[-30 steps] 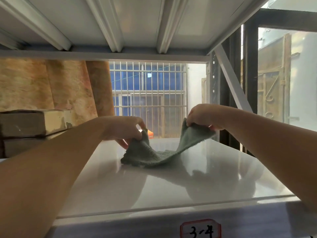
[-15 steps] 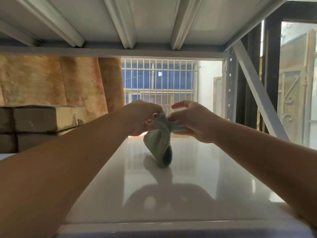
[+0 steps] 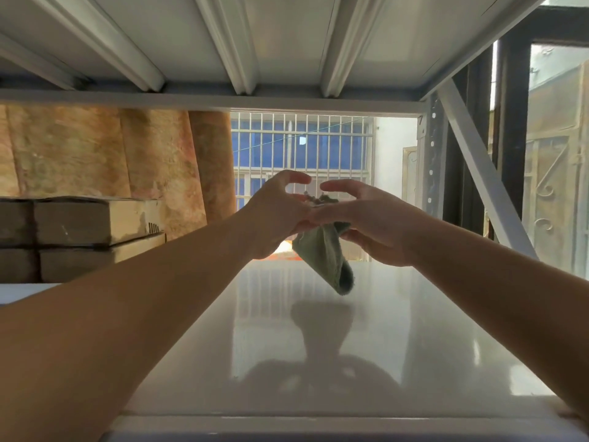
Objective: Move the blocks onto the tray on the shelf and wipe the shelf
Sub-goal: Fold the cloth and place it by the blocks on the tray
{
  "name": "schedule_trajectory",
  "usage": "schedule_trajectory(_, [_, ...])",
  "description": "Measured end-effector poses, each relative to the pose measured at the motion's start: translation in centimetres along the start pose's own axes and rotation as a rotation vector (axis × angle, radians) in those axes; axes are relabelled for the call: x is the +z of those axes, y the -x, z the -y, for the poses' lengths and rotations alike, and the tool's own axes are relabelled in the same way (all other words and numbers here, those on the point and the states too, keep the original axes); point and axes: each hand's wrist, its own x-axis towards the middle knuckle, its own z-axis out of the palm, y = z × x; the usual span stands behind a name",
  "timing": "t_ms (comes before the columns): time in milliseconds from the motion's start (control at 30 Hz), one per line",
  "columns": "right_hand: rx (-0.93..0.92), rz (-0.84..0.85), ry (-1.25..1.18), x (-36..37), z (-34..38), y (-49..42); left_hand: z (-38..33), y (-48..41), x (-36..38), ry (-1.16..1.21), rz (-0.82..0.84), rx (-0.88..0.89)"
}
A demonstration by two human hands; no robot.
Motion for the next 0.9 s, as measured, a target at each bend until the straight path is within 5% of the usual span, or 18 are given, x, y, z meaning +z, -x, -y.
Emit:
schedule_trajectory(233, [-0.221, 0.026, 0.253, 0.7, -0.3, 0.6, 0.9, -0.3, 0.0, -0.492, -0.114, 0.192])
schedule_trajectory(367, [-0.335, -0.087, 0.54, 1.1, -0.6, 0.6, 1.1, -0.2, -0.1, -0.544, -0.097, 0.216])
schedule_trajectory(600, [-0.349, -0.319, 0.397, 0.4, 0.1, 0.4, 1.6, -1.2, -0.3, -0.63, -0.093, 0.237])
schedule_trajectory(900, [-0.136, -0.314, 0.126, -1.1, 0.6, 1.0, 0.7, -0.5, -0.3, -0.355, 0.088, 0.192])
